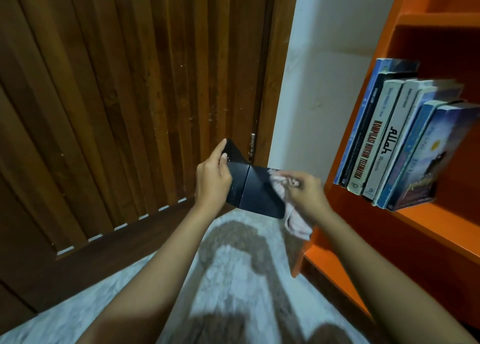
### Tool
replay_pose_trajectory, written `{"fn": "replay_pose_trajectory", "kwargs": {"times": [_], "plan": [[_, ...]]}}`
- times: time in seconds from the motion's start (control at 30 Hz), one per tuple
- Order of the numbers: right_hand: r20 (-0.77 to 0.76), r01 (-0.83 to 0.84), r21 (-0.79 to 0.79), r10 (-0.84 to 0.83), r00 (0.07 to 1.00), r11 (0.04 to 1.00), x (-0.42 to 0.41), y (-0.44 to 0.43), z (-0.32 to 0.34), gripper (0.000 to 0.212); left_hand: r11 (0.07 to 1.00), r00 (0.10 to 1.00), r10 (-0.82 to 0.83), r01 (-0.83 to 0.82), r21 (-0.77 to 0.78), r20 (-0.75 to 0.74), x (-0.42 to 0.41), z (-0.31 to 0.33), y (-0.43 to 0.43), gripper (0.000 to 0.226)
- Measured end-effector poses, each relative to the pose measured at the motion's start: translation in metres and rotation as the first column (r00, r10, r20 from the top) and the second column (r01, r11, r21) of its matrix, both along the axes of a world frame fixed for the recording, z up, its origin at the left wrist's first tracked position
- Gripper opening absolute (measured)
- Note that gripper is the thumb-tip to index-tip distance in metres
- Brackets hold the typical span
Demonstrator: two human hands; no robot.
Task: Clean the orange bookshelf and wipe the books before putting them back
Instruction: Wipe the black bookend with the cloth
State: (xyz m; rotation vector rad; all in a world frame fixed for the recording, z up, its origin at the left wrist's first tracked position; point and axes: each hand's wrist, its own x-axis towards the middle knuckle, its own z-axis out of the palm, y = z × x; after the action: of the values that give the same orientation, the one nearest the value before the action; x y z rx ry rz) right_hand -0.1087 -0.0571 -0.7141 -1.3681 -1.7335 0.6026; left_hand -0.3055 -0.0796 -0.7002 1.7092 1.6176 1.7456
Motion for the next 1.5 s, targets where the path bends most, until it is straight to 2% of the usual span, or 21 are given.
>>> {"fn": "replay_pose_trajectory", "kwargs": {"times": [0.1, 0.2, 0.37, 0.47, 0.57, 0.67, 0.73, 0.8, 0.87, 0.93, 0.97, 1.1, 1.23, 1.37, 1.5], "plan": [[0.016, 0.063, 0.138, -0.066, 0.998, 0.988, 0.011, 0.014, 0.023, 0.028, 0.998, 0.998, -0.053, 0.054, 0.039, -0.034, 0.0, 0.0, -0.004, 0.038], [0.19, 0.002, 0.165, -0.033, 0.981, 0.986, 0.008, 0.022, 0.023, 0.027, 0.991, 0.993, -0.114, 0.115, 0.075, -0.016, 0.003, 0.004, -0.007, 0.037], [0.407, 0.023, 0.204, -0.106, 0.907, 0.979, 0.007, 0.015, -0.009, 0.042, 0.982, 0.989, -0.14, 0.133, 0.132, 0.043, 0.006, -0.002, -0.011, 0.034], [0.474, -0.076, 0.224, -0.04, 0.88, 0.972, 0.005, 0.002, -0.039, 0.048, 0.983, 0.989, -0.129, 0.117, 0.138, 0.079, 0.005, -0.006, -0.011, 0.034], [0.482, -0.128, 0.157, 0.038, 0.875, 0.979, 0.003, -0.016, -0.07, 0.047, 0.987, 0.987, -0.118, 0.106, 0.118, 0.108, 0.008, -0.009, -0.01, 0.034], [0.553, -0.25, 0.01, 0.203, 0.808, 0.968, 0.008, -0.023, -0.091, 0.04, 0.992, 0.992, -0.095, 0.089, 0.085, 0.078, 0.007, -0.017, -0.008, 0.036], [0.503, -0.308, -0.051, 0.291, 0.814, 0.95, 0.013, -0.024, -0.092, 0.033, 0.996, 0.996, -0.056, 0.051, 0.074, 0.067, 0.003, -0.023, -0.005, 0.036], [0.336, -0.276, 0.012, 0.256, 0.906, 0.961, 0.015, -0.026, -0.085, 0.03, 0.998, 0.997, -0.029, 0.024, 0.063, 0.074, -0.001, -0.029, -0.004, 0.037], [0.08, -0.157, 0.096, 0.15, 0.985, 0.983, 0.013, -0.025, -0.069, 0.029, 0.998, 0.997, -0.015, 0.011, 0.059, 0.08, 0.001, -0.032, -0.005, 0.037], [-0.123, -0.004, 0.131, 0.021, 0.992, 0.991, 0.008, -0.018, -0.051, 0.023, 0.998, 0.996, -0.013, 0.007, 0.061, 0.091, 0.006, -0.035, -0.007, 0.036], [-0.173, 0.066, 0.133, -0.043, 0.984, 0.989, 0.005, -0.013, -0.043, 0.022, 0.998, 0.995, -0.012, 0.006, 0.068, 0.097, 0.009, -0.035, -0.009, 0.036], [-0.22, 0.238, 0.159, -0.201, 0.955, 0.958, -0.008, 0.007, -0.022, 0.024, 0.996, 0.983, -0.028, 0.011, 0.09, 0.181, 0.026, -0.027, -0.019, 0.036], [-0.112, 0.332, 0.274, -0.313, 0.943, 0.903, -0.018, 0.022, -0.012, 0.027, 0.986, 0.966, -0.072, 0.032, 0.161, 0.247, 0.042, -0.008, -0.027, 0.035], [-0.104, 0.346, 0.287, -0.33, 0.938, 0.893, -0.028, 0.025, -0.006, 0.029, 0.979, 0.935, -0.099, 0.029, 0.203, 0.34, 0.046, 0.007, -0.028, 0.033], [-0.149, 0.313, 0.219, -0.285, 0.947, 0.924, -0.031, 0.026, -0.011, 0.028, 0.979, 0.931, -0.114, 0.046, 0.198, 0.347, 0.045, 0.008, -0.029, 0.033]]}}
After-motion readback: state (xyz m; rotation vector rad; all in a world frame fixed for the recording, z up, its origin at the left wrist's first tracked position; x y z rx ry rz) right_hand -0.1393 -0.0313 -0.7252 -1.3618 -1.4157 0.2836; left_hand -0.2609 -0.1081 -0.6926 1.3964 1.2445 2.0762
